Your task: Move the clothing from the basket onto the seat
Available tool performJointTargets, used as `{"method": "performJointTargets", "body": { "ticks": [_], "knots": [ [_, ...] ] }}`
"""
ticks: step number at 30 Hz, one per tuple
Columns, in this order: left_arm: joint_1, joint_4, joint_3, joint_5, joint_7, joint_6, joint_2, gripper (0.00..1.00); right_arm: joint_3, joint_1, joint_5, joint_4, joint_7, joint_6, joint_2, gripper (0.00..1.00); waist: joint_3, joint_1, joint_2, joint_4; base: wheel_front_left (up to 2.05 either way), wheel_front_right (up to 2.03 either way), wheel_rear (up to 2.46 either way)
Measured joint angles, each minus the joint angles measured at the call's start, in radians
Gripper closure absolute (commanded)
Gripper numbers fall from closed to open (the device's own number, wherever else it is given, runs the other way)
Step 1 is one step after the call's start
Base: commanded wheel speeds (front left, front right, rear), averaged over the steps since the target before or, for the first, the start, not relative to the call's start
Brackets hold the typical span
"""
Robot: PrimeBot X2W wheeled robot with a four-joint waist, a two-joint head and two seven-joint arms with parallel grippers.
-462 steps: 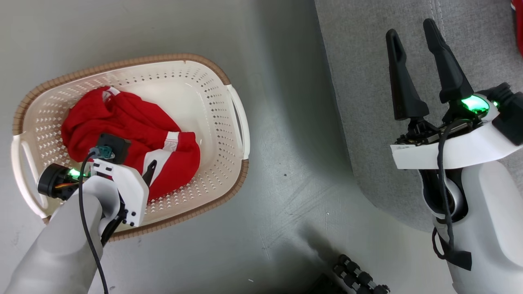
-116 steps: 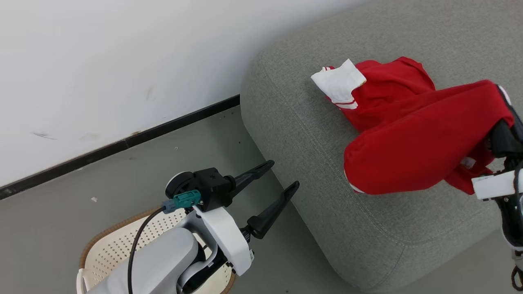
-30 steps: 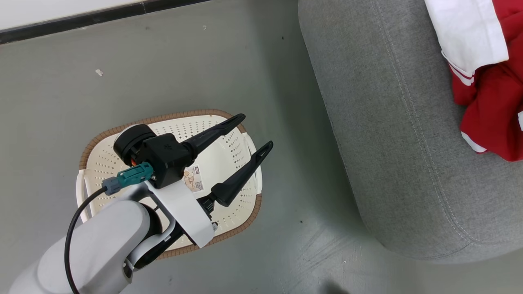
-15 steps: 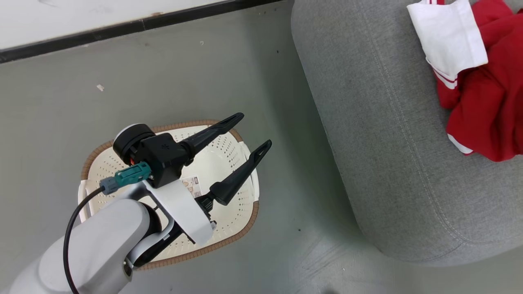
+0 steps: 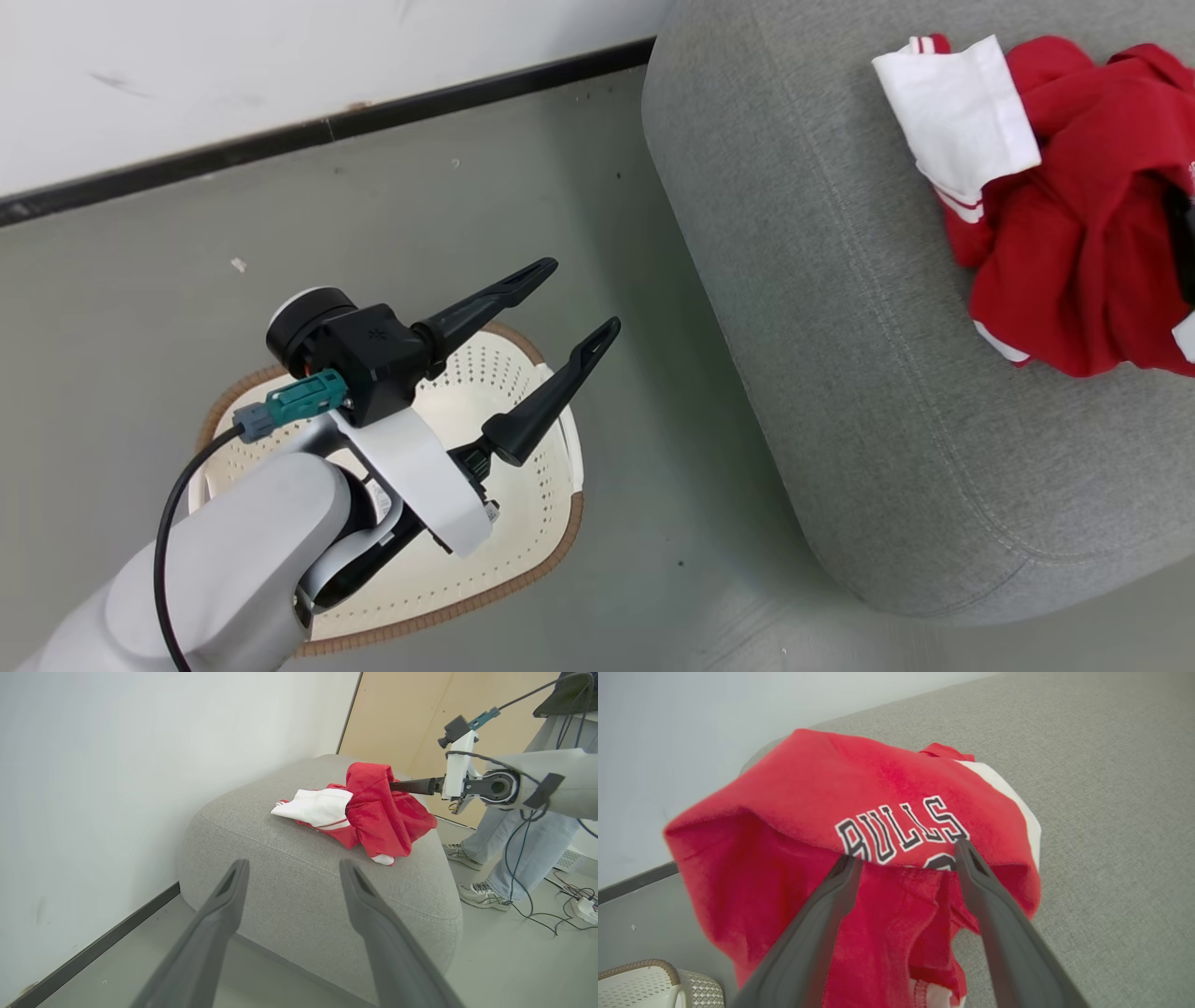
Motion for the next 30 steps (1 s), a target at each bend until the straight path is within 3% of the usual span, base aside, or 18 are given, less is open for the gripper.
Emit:
{"method": "performJointTargets", "body": {
  "ticks": [9, 30],
  "knots": [
    [0.039, 0.039, 0.005, -0.028, -0.029, 0.0, -0.016, 0.0, 0.014, 0.044, 0.083, -0.033, 0.087, 0.0, -0.064, 0.0, -0.077, -0.0001, 0.0, -0.019, 0.0, 0.0, 0.0],
    [0.114, 0.09, 0.045, -0.06, -0.09, 0.035, -0.028, 0.0, 0.122, 0.084, 0.117, -0.262, 0.041, 0.0, -0.132, 0.0, -0.205, -0.0001, 0.0, -0.014, 0.0, 0.0, 0.0]
  ]
}}
